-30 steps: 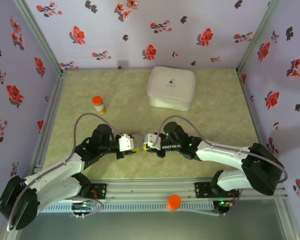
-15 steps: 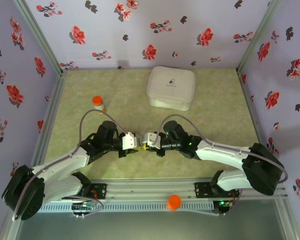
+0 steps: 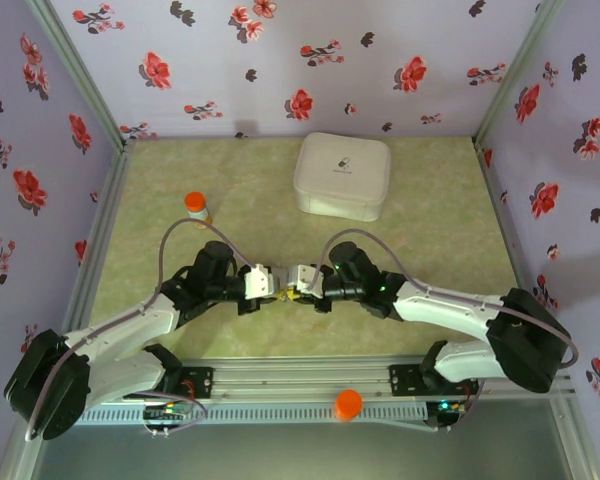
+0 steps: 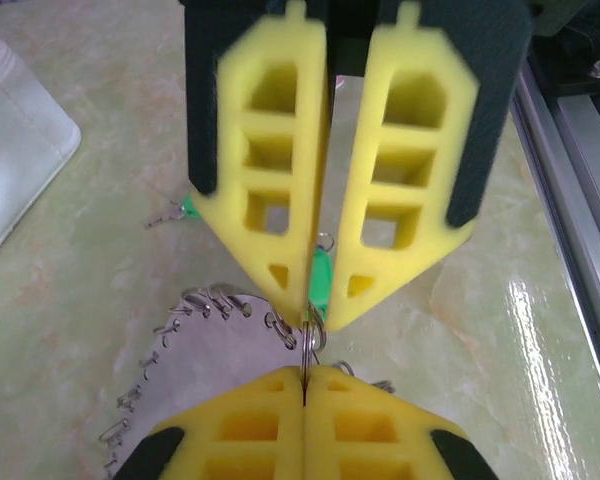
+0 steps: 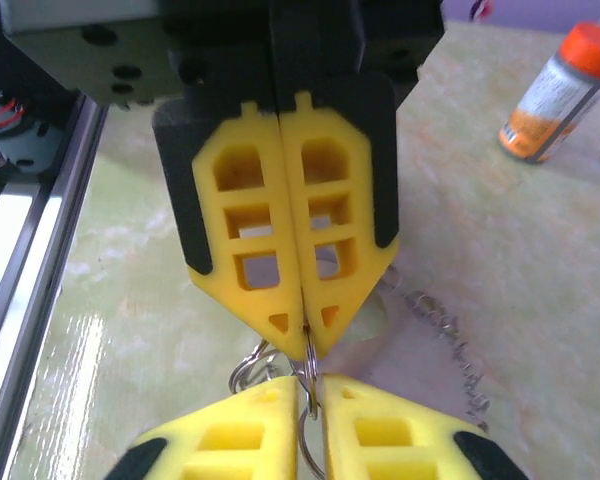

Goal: Put the keys on the keyring

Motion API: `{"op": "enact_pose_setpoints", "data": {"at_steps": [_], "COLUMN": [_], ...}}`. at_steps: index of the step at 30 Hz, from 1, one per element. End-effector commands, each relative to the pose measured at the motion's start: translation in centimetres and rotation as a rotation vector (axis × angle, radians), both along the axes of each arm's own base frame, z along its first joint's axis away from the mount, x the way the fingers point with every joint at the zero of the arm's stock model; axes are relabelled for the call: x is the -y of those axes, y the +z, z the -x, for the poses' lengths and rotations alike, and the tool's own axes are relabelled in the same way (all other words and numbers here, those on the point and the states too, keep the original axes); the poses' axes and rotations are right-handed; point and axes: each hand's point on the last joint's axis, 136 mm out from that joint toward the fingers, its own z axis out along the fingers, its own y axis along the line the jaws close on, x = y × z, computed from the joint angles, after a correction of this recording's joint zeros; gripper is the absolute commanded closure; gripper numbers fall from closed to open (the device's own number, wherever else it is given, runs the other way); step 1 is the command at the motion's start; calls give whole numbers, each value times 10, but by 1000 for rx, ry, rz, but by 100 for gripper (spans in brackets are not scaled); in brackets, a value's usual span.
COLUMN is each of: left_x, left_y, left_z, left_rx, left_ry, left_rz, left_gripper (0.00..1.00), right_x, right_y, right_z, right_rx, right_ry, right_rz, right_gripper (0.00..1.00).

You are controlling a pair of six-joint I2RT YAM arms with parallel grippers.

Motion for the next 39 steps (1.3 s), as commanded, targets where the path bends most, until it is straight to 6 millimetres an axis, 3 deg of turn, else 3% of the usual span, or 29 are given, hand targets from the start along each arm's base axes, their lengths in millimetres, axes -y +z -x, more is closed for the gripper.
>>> {"op": "enact_pose_setpoints", "data": {"at_steps": [1,5,11,15,28,39], "left_x": [6,10,15,17,17,14], "left_y": [21,37,48,48,42,46], "left_z": [-1,0,1,2,6,3], "left_rx": [49,45,27,23,26,94], "left_ry": [-10,-10,-28,-46,-69,-59], "left_rz": [110,246,351,357,331,329], "left_gripper": [100,100,100,100,100,100], "right_x": [9,21,23,19,15,42], "right_y": [23,24,23,26,39,22], "right_z": [-2,4,6,4,-1,3], "right_rx": [0,-32,-68,-62,-30,-42], "right_ry": [-43,-82,-97,-92,-93,-181], "right_rz": [-116,-165,-201,-206,-228,-112], "right_gripper": [83,83,77,73,73,63]}}
